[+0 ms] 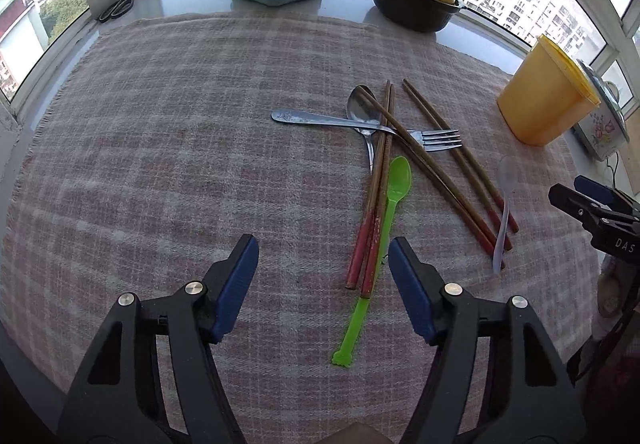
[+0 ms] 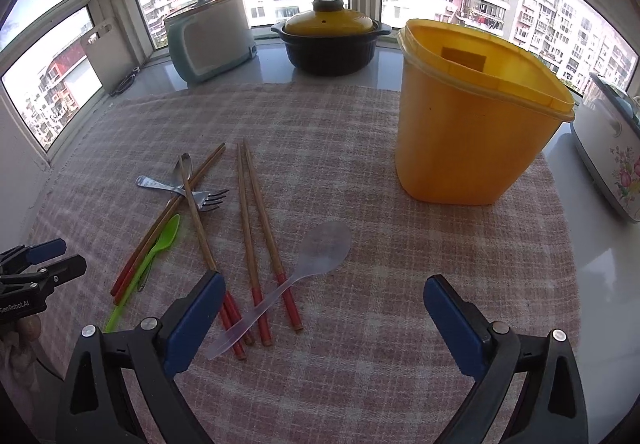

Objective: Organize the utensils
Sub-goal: 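Lower the left tool onto a red-tipped chopstick while the right tool approaches the clear spoon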

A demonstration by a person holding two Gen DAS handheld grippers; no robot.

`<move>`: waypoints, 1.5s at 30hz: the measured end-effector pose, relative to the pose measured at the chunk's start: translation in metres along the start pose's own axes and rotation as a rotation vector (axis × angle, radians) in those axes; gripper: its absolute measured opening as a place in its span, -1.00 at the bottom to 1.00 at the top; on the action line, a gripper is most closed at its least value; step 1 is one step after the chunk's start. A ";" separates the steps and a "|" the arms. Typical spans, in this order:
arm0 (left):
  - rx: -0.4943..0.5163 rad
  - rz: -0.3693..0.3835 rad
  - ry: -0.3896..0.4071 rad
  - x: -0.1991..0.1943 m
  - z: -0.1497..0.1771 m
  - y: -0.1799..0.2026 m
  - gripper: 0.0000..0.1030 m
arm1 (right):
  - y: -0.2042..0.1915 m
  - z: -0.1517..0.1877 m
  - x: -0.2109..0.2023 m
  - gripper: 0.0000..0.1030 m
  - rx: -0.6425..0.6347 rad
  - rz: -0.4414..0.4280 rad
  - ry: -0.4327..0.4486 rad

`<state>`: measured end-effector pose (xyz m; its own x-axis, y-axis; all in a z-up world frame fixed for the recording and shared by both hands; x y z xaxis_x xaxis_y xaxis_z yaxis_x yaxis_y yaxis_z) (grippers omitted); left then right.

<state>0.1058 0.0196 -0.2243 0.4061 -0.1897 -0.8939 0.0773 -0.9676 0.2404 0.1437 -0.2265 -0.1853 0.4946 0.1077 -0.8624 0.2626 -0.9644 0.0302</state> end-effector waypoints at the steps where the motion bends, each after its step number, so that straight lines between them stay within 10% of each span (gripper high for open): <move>1: -0.001 0.014 -0.017 0.003 0.000 0.002 0.20 | -0.001 -0.001 0.003 0.84 -0.007 -0.006 -0.010; 22: 0.024 0.075 -0.120 0.034 -0.007 0.011 -0.33 | -0.019 -0.003 0.035 0.09 -0.026 -0.038 -0.140; 45: 0.028 0.145 -0.167 0.053 -0.029 0.018 -0.38 | 0.000 0.020 0.038 -0.25 0.123 -0.076 -0.192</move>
<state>0.1547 -0.0033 -0.2562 0.2544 -0.3500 -0.9015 0.0033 -0.9319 0.3627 0.1456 -0.2273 -0.2280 0.3076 0.1448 -0.9404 0.1847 -0.9786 -0.0902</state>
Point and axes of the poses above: each gripper's, at about its wrist camera, not at the fingertips, and x roughly the way its jaws point, y to its right, z to its underside, the point moved 6 cm from there along x, roughly the way its jaws point, and after that the axes turned 9 degrees about -x, right-handed, at the moved point
